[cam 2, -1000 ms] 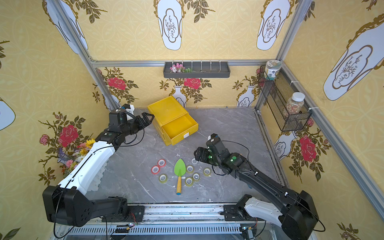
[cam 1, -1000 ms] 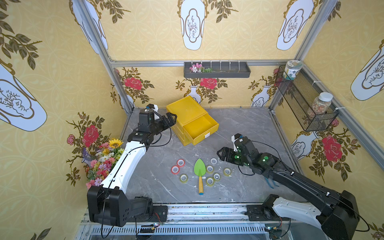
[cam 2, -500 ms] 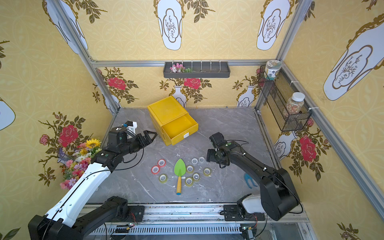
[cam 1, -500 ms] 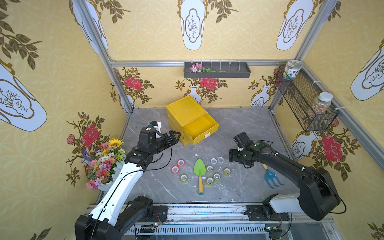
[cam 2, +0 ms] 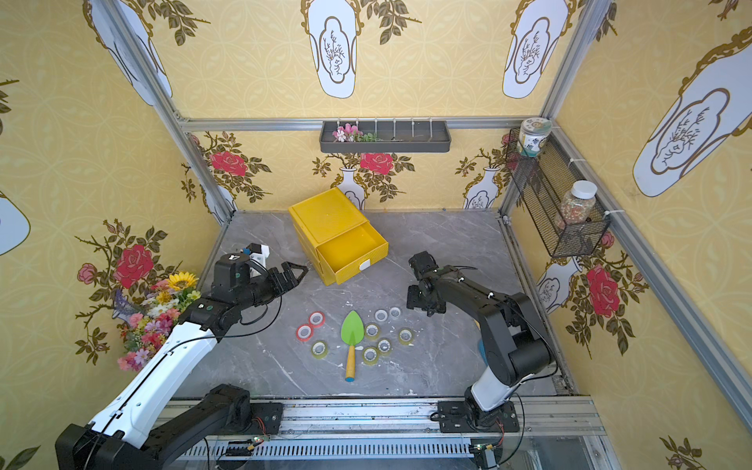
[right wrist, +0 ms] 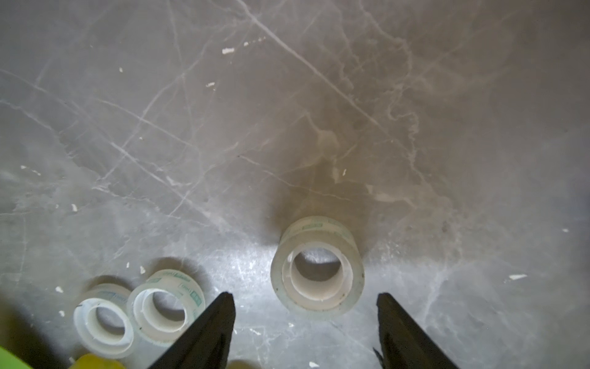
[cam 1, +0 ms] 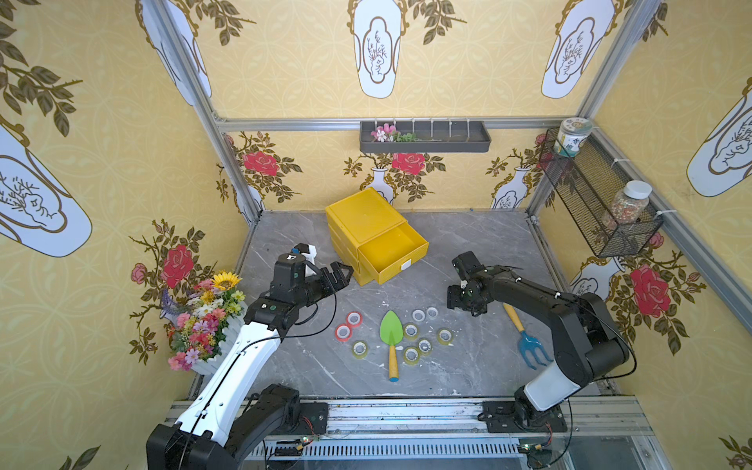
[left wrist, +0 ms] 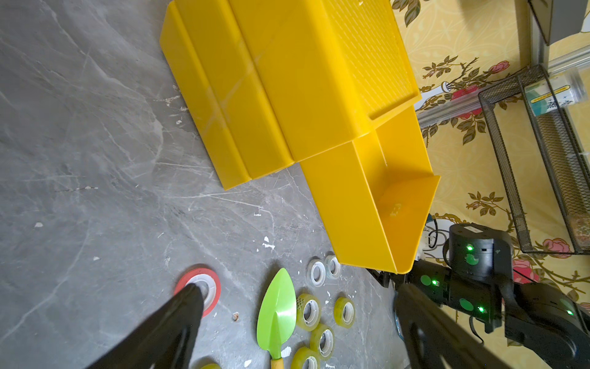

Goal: Place the transparent tape into the drawer according to color
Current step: Pick up the tape at the center of the board.

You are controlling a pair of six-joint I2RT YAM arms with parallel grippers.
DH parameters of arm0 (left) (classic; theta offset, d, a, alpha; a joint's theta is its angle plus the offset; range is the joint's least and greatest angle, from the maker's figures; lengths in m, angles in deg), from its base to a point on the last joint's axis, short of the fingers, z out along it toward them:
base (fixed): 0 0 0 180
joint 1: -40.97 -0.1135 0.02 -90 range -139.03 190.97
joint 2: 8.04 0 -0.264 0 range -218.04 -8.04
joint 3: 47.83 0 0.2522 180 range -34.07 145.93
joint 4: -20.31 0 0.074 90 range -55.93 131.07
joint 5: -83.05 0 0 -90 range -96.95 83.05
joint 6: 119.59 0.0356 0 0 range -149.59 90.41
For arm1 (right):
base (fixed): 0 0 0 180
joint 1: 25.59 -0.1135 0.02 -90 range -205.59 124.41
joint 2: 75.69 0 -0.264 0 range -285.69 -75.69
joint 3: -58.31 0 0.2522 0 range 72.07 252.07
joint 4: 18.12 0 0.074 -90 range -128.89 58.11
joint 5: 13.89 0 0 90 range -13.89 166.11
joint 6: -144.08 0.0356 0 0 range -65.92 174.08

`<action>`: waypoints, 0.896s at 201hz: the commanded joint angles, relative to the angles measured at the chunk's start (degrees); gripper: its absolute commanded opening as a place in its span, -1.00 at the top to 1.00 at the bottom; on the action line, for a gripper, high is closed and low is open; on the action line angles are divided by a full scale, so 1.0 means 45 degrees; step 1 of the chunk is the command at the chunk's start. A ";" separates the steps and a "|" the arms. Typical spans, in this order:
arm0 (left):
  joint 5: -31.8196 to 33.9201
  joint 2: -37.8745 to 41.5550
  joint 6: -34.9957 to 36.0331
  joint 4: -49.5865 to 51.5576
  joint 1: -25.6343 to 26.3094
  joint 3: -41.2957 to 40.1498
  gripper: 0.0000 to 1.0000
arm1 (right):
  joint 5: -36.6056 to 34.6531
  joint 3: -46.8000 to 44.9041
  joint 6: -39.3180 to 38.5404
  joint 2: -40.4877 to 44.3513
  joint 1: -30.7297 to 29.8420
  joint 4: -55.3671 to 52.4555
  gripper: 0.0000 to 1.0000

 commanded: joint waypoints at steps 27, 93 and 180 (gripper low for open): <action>-0.0150 0.0009 -0.0007 -0.0081 0.0011 -0.0233 -0.99 | -0.0524 0.0063 -0.0236 -0.0832 -0.0003 0.0695 -0.33; -0.0162 0.0053 -0.0010 -0.0086 0.0012 -0.0368 -0.99 | -0.0526 -0.0119 -0.0237 -0.1009 -0.0012 0.1052 -0.10; -0.0160 0.0093 -0.0009 -0.0159 0.0010 -0.0529 -0.99 | -0.0222 0.0017 -0.0174 0.1191 0.0007 0.0313 0.11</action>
